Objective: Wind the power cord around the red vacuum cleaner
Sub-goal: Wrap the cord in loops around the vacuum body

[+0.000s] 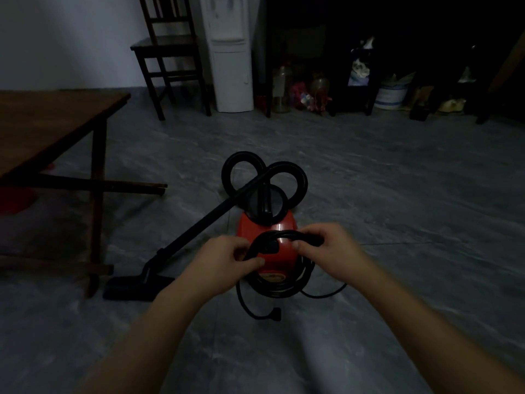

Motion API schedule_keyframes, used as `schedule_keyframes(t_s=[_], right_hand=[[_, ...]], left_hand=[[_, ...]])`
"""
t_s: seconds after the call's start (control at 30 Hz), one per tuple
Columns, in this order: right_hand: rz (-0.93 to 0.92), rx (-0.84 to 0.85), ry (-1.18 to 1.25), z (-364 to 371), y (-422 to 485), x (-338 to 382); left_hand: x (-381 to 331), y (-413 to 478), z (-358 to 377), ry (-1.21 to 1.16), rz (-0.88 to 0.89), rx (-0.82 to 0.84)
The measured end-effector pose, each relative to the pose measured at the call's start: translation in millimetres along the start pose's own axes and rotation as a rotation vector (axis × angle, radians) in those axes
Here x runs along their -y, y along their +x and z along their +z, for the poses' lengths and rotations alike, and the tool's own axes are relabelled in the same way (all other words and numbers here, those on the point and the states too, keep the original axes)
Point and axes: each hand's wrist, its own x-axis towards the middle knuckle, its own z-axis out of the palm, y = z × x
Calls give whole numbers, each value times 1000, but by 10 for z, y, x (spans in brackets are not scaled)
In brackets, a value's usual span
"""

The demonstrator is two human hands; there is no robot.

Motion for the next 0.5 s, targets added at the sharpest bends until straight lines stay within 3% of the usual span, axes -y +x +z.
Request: schedule_keyframes(t_s=[0.13,0.5], right_hand=[[-32,-86,27,4,18,34],[-28,-126,48,25,50,-3]], left_hand=[[-52,-24,-19,-195,-84,8],[-1,9,9,-361,-167,-114]])
